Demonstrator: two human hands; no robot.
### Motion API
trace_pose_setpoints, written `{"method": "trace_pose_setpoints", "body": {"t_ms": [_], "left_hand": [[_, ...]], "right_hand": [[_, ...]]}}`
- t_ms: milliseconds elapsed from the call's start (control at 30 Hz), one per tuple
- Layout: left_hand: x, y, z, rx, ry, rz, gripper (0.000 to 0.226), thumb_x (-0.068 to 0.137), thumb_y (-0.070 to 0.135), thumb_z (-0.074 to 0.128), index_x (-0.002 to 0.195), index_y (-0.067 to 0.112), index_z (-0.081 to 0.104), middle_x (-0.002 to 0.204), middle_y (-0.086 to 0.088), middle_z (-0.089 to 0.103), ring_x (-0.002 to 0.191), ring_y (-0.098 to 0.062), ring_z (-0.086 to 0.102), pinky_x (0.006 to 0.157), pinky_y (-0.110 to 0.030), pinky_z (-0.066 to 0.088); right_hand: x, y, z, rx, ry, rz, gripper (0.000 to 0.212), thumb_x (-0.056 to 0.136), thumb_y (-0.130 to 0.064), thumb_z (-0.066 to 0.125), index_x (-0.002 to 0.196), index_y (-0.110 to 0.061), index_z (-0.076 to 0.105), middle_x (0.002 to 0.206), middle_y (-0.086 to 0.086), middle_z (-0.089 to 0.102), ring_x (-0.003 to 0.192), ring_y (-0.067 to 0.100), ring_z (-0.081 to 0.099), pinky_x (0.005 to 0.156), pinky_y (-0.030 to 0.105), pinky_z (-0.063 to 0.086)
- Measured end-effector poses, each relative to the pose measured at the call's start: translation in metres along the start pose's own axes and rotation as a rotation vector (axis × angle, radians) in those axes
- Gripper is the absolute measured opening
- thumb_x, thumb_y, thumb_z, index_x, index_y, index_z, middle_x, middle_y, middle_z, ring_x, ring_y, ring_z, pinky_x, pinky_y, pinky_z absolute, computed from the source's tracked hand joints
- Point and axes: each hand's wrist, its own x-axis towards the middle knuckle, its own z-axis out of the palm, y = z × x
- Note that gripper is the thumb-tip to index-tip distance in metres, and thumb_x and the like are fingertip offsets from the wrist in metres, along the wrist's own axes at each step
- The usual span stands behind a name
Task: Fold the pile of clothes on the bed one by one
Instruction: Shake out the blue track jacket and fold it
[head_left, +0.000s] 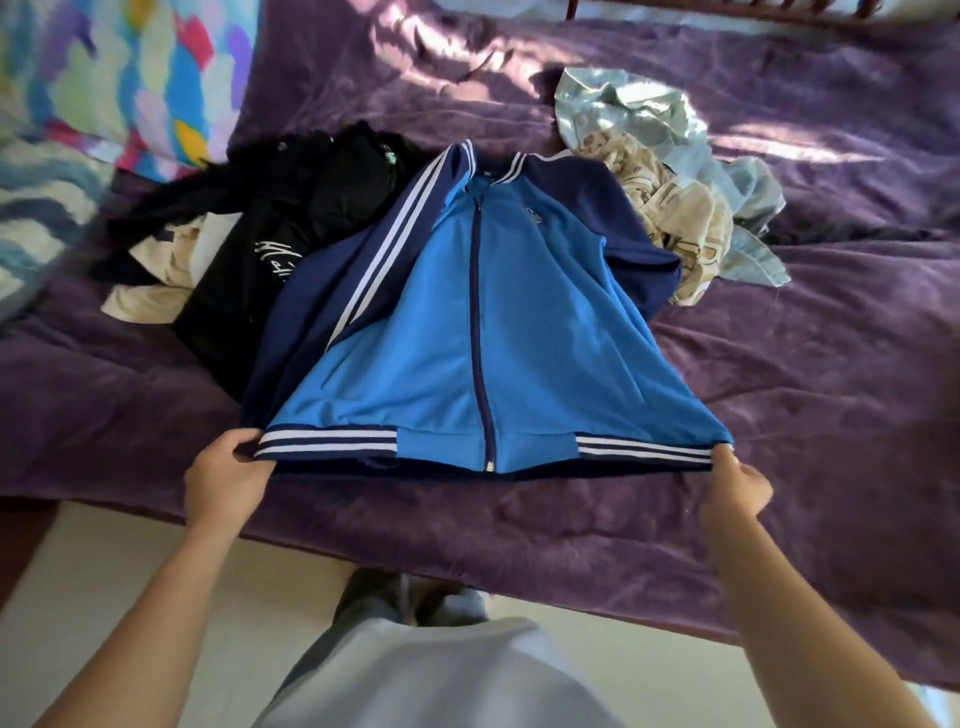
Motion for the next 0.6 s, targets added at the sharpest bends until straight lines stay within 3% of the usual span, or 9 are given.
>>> {"method": "trace_pose_setpoints", "body": {"t_ms": [67,133,167,233,300,400,467,533,600], "left_hand": [[0.006,0.003,-0.016,0.104,-0.084,0.082,0.019,0.079,0.008,0.063,0.095,0.019,0.063,0.086,-0.014,0.067,0.081,-0.036,0.063,0.075,-0.041,0.052],[0.003,0.001,-0.021,0.389,-0.206,0.184,0.01,0.083,0.012,0.059,0.087,0.021,0.058,0.085,-0.01,0.065,0.081,-0.032,0.061,0.071,-0.037,0.049],[-0.003,-0.003,-0.017,0.556,-0.236,0.226,0.007,0.085,0.014,0.055,0.09,0.02,0.057,0.089,-0.009,0.066,0.083,-0.031,0.062,0.071,-0.036,0.05],[-0.017,-0.014,-0.002,0.804,-0.277,0.28,0.024,0.09,0.02,0.049,0.113,0.018,0.052,0.102,-0.007,0.065,0.092,-0.028,0.063,0.075,-0.036,0.052],[-0.025,-0.023,0.012,0.869,-0.347,0.284,0.044,0.092,0.027,0.049,0.134,0.019,0.038,0.119,-0.005,0.059,0.105,-0.026,0.06,0.081,-0.036,0.051],[-0.024,-0.035,0.03,0.708,-0.496,0.268,0.07,0.084,0.029,0.061,0.143,0.016,0.024,0.14,-0.009,0.039,0.123,-0.029,0.045,0.095,-0.039,0.043],[-0.026,-0.033,0.037,0.371,-0.59,0.184,0.079,0.079,0.026,0.07,0.142,0.011,0.024,0.142,-0.01,0.037,0.128,-0.029,0.04,0.101,-0.036,0.037],[-0.026,-0.027,0.042,0.027,-0.581,0.047,0.073,0.082,0.025,0.069,0.141,0.009,0.03,0.138,-0.006,0.041,0.129,-0.026,0.04,0.103,-0.032,0.033],[-0.025,-0.021,0.046,-0.167,-0.504,-0.101,0.064,0.087,0.028,0.064,0.14,0.009,0.035,0.137,-0.008,0.045,0.127,-0.027,0.042,0.103,-0.035,0.034]], "right_hand": [[-0.004,-0.016,-0.019,0.009,0.091,-0.048,0.04,0.088,-0.02,0.055,0.053,-0.01,0.036,0.057,0.003,0.033,0.048,0.01,0.031,0.049,0.029,0.029],[-0.014,-0.015,-0.034,-0.122,0.127,-0.059,0.037,0.089,-0.022,0.053,0.06,0.0,0.044,0.066,0.014,0.043,0.062,0.022,0.041,0.06,0.034,0.032],[-0.02,-0.008,-0.039,-0.242,0.116,-0.049,0.035,0.09,-0.023,0.052,0.07,0.006,0.052,0.074,0.02,0.049,0.07,0.028,0.047,0.065,0.036,0.034],[-0.033,0.012,-0.045,-0.455,0.042,-0.025,0.036,0.09,-0.022,0.053,0.094,0.014,0.06,0.088,0.028,0.057,0.085,0.039,0.056,0.074,0.04,0.04],[-0.046,0.032,-0.043,-0.573,-0.057,0.014,0.039,0.092,-0.021,0.054,0.105,0.015,0.059,0.092,0.028,0.057,0.092,0.041,0.057,0.077,0.04,0.042],[-0.06,0.043,-0.029,-0.655,-0.13,0.027,0.039,0.094,-0.022,0.052,0.11,0.013,0.057,0.105,0.03,0.059,0.099,0.042,0.057,0.077,0.039,0.041],[-0.065,0.042,-0.02,-0.652,-0.168,-0.001,0.035,0.093,-0.02,0.051,0.108,0.01,0.057,0.099,0.026,0.059,0.092,0.039,0.057,0.073,0.035,0.037],[-0.066,0.038,-0.015,-0.625,-0.19,-0.039,0.029,0.09,-0.017,0.053,0.1,0.009,0.058,0.085,0.02,0.057,0.078,0.032,0.053,0.068,0.032,0.035],[-0.065,0.035,-0.012,-0.573,-0.198,-0.079,0.02,0.087,-0.014,0.055,0.089,0.005,0.056,0.078,0.016,0.054,0.07,0.028,0.05,0.064,0.032,0.036]]}}
